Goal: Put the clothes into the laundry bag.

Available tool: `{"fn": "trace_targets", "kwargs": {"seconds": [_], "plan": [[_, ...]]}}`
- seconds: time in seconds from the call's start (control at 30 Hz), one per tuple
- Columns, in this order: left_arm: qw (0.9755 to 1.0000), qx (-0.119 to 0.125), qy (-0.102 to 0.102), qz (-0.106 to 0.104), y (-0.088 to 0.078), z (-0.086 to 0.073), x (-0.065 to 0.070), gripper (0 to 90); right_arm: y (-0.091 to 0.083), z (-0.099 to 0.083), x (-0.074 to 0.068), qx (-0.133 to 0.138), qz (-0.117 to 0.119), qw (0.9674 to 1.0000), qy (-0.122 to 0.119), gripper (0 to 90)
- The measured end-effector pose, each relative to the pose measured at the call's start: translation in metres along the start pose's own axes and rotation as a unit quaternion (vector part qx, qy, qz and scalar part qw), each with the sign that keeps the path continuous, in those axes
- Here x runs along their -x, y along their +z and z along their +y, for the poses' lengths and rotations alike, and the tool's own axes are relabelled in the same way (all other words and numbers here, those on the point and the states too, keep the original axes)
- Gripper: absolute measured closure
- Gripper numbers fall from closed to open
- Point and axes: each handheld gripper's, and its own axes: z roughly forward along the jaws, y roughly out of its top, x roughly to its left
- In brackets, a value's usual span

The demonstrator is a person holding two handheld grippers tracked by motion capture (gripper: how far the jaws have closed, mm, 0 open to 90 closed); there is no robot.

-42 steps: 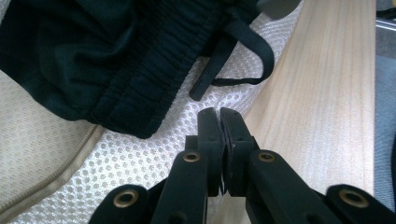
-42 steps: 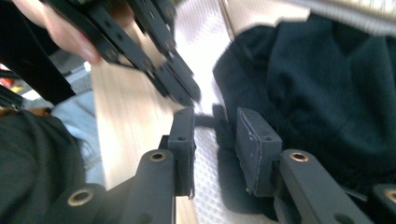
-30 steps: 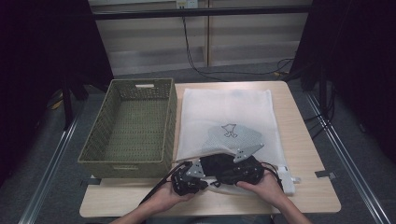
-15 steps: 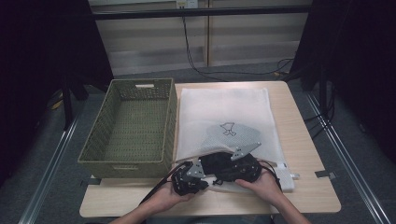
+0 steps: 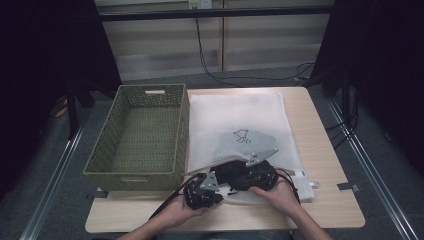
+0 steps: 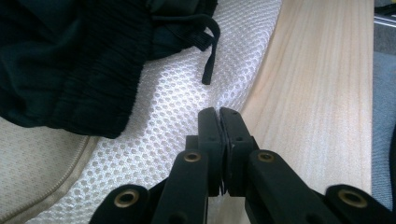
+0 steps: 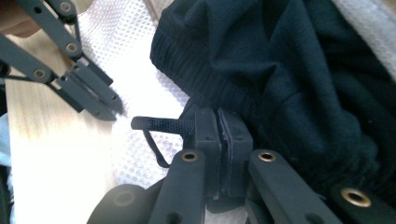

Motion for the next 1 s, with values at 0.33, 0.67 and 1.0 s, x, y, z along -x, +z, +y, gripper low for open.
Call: {"fn": "trace_targets", "kwargs": {"seconds": [0.33, 0.67, 1.0], "plan": [[1.0000, -0.002, -0.002, 0.000, 0.000, 0.000, 0.000, 88.6, 0.006, 0.007, 0.007, 0.013, -0.027, 0.9995, 0.009, 87.7], [0.9999, 0.002, -0.009, -0.004, 0.000, -0.001, 0.000, 88.6, 0.010, 0.013, 0.015, 0.020, -0.051, 0.9982, 0.024, 87.7], [1.0000, 0.001, -0.008, -0.005, 0.000, 0.000, 0.000, 88.6, 0.017, 0.022, 0.023, 0.032, -0.077, 0.9960, 0.033, 87.2]]}}
